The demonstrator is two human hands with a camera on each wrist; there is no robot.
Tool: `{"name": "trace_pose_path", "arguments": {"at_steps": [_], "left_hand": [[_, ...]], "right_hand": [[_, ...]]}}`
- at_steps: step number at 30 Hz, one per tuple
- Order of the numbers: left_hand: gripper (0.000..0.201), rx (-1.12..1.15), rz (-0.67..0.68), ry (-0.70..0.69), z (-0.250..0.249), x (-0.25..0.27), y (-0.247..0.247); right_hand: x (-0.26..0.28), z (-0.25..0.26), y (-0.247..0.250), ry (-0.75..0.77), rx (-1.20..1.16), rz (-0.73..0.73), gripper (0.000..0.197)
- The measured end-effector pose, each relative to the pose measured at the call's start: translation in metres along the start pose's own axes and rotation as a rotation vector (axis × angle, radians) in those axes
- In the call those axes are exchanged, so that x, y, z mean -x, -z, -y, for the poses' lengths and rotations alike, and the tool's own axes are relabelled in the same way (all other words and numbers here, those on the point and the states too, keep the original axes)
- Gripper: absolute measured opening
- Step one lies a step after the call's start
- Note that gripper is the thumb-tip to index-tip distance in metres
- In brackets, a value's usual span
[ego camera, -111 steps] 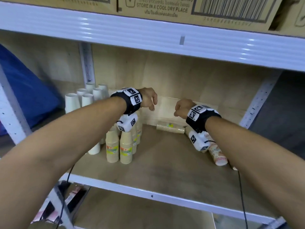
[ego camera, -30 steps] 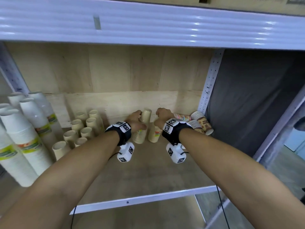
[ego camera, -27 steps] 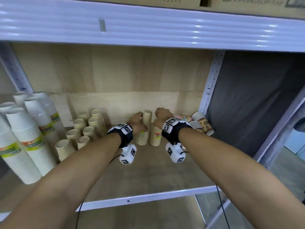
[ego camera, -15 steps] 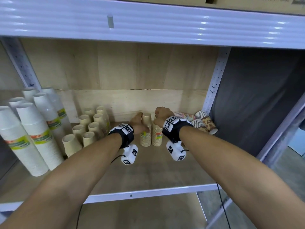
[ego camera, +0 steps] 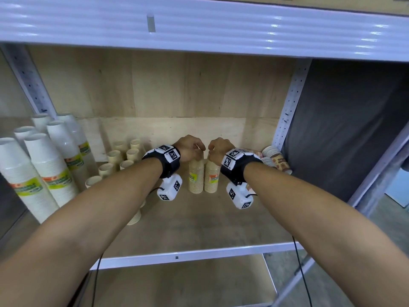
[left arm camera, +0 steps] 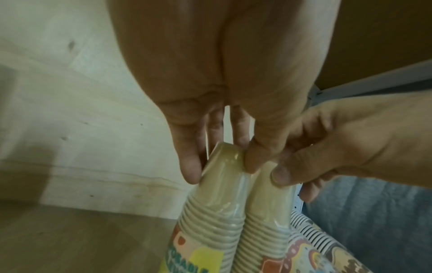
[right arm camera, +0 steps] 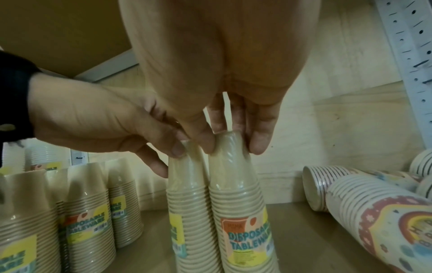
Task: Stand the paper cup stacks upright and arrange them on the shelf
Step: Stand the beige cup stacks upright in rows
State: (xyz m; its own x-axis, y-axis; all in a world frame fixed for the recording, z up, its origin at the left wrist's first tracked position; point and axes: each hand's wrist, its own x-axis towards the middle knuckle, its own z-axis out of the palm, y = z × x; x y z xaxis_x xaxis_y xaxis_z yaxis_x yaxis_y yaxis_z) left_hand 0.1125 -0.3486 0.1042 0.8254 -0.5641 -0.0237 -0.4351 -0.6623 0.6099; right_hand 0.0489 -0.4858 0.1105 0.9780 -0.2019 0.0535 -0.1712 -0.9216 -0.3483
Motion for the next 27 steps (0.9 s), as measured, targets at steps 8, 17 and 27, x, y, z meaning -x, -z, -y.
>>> {"name": "trace_pose_path", "arguments": {"at_steps": [8, 17, 27], "left_hand": [[0.037, -0.051, -0.057, 0.032, -0.0014, -0.0008, -0.0057], [0.039, -0.100, -0.097, 0.022, -0.0015, 0.0008, -0.0047], [0.045, -0.158, -0.052, 0.007, -0.0057, 0.0005, -0.0046]], "right_hand": [[-0.0006, -0.0056, 0.0008, -0.014, -0.012, 0.001, 0.037], [0.0011, -0.0055, 0.0015, 0.024, 0.005, -0.013, 0.030], [0.0010, -0.0058, 0.0029, 0.070, 0.042, 0.046, 0.033]]}}
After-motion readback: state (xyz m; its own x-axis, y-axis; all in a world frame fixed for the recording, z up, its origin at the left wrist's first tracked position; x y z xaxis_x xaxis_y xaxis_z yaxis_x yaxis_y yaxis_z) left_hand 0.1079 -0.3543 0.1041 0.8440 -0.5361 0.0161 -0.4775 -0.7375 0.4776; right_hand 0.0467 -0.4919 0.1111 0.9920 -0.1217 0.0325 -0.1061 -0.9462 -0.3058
